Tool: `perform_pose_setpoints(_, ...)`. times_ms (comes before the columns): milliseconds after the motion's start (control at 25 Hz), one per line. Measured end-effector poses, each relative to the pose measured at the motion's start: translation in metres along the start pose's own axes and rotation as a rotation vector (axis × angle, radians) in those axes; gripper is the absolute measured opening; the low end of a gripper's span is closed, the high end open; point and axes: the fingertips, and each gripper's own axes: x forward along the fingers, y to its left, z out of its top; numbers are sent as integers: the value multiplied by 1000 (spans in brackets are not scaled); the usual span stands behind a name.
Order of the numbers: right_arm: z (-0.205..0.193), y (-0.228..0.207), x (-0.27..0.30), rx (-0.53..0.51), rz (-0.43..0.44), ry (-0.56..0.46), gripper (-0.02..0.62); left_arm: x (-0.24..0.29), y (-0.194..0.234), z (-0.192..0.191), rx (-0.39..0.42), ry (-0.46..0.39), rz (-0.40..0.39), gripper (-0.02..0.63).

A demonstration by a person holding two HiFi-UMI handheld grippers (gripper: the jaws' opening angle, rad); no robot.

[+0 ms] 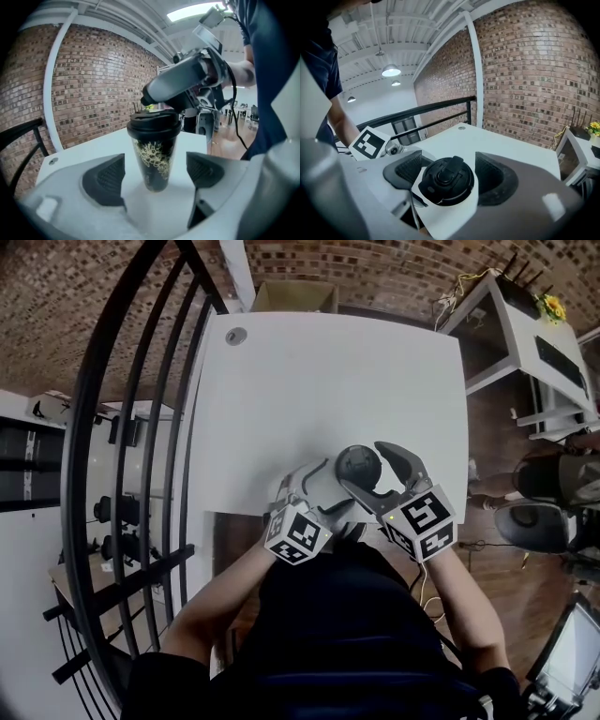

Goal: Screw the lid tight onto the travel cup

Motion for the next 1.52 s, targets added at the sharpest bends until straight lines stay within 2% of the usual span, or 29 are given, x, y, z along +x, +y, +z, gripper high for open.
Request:
perform_pose_setpoints(200,30,-29,-41,103,-105,-172,346,-19,14,7,-61,-32,50,398)
perform_pose_setpoints(320,31,-50,-68,209,-175,-243,255,-47,34,17,-131,-72,138,349)
perform_pose_setpoints(360,31,-56,-78,241,-194,-266,208,-59,41,24,-148,-94,172,313)
perform_pose_setpoints(400,30,-61,-87,270,-212,-286,164,-71,47,33,-165,-124,203,251)
perform_pose_setpoints(480,24,-68,-106,314,-246,-314,99,-91,52,55,-211,-193,240,70)
perform_pose_setpoints(520,20,-69,-113,328,-261,-324,66,-99,51,66,-235,-220,242,7)
perform_pose_setpoints(600,14,-67,-121,346,-270,-343,30,-111,49,83,-256,-248,246,6)
perform_pose_setpoints(760,7,-57,-123,360,-248,-371,20,-128,45,112,-243,-272,280,6)
perform_pose_setpoints(840,7,-52,-125,352,-239,-389,18,-130,37,117,-212,-267,278,6)
perform_pose_setpoints(960,13,-46,-128,301,-227,-420,17,-127,27,123,-179,-254,271,6)
perform_pose_setpoints(1160,28,-32,-137,149,-235,-474,15,-123,16,139,-173,-286,274,6)
perform_pose_setpoints(1320,31,-30,-140,131,-234,-487,15,-117,9,144,-155,-298,259,6)
perform_pose_setpoints(1520,32,-31,-141,126,-233,-485,15,-114,10,143,-175,-300,254,6)
